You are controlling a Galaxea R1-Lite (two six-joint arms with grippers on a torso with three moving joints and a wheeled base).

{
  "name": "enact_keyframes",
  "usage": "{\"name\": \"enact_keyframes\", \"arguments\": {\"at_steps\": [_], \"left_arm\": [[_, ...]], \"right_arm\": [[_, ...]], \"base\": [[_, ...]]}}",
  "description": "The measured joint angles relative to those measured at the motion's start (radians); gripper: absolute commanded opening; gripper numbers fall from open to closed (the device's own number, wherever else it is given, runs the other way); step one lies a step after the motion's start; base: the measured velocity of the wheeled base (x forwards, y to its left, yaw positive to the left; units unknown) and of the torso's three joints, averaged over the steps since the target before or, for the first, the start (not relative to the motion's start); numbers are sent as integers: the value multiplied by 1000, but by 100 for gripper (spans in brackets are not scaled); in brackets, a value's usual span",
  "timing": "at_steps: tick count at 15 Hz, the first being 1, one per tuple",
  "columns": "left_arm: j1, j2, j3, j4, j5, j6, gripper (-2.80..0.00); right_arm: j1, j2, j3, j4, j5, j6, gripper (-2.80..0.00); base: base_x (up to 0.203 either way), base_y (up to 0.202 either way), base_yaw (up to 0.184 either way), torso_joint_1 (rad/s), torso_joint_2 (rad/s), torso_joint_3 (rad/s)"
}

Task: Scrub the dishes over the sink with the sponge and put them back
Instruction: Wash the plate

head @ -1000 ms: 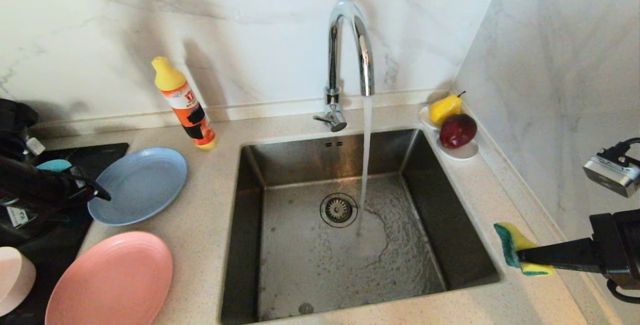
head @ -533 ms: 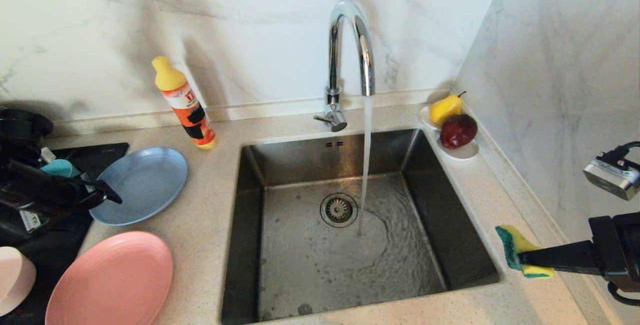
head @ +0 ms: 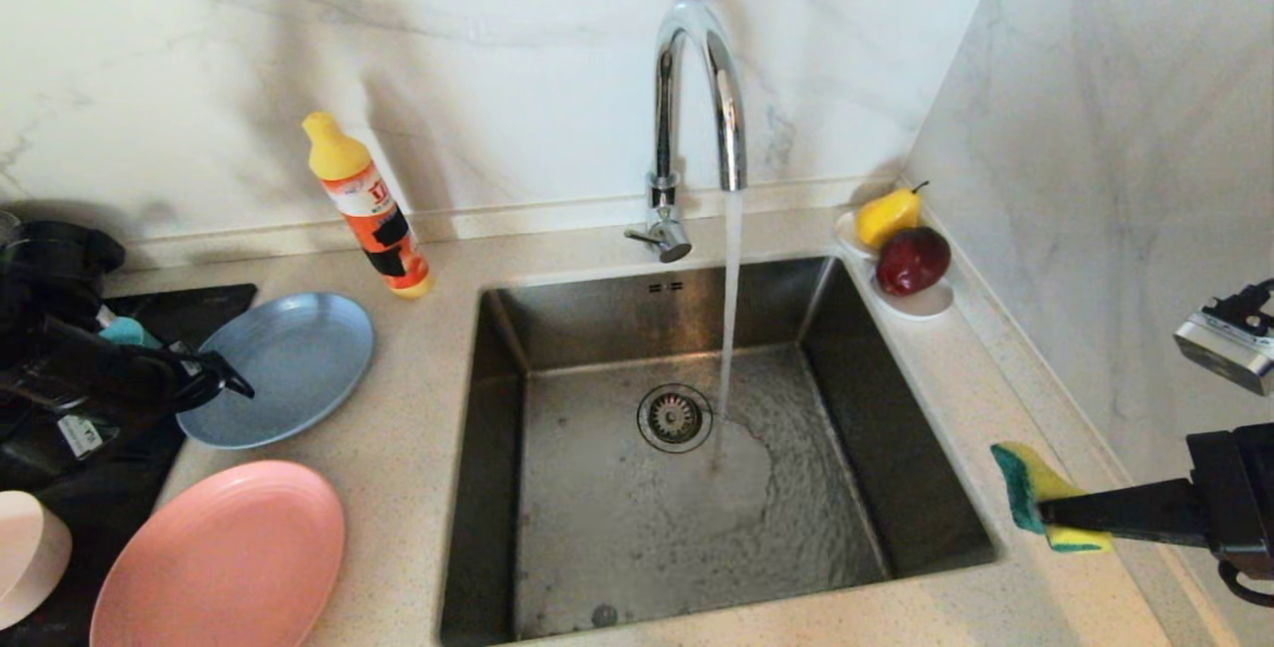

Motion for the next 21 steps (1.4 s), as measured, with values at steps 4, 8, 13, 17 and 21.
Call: {"name": "enact_keyframes", "arguments": {"at_steps": [4, 8, 13, 17, 21], "left_arm": [[-8, 36, -41, 1, 0, -60, 0], [-29, 65, -55, 1, 1, -100, 0], [-35, 81, -70, 6, 3, -113, -280], [-34, 92, -88, 11, 7, -112, -280], [-24, 100, -102, 7, 66, -102, -280]], "right_arm": [[0, 4, 3, -1, 0, -6, -280], [-1, 5, 6, -1, 0, -6, -280], [-13, 10, 16, -3, 0, -15, -280], [-27, 18, 9, -1, 1, -40, -280], [-29, 23, 6, -1, 2, -41, -280]], "base": [[0, 0, 0, 0, 0, 0], [0, 0, 0, 0, 0, 0], [0, 0, 0, 0, 0, 0], [0, 0, 0, 0, 0, 0], [0, 0, 0, 0, 0, 0]]}}
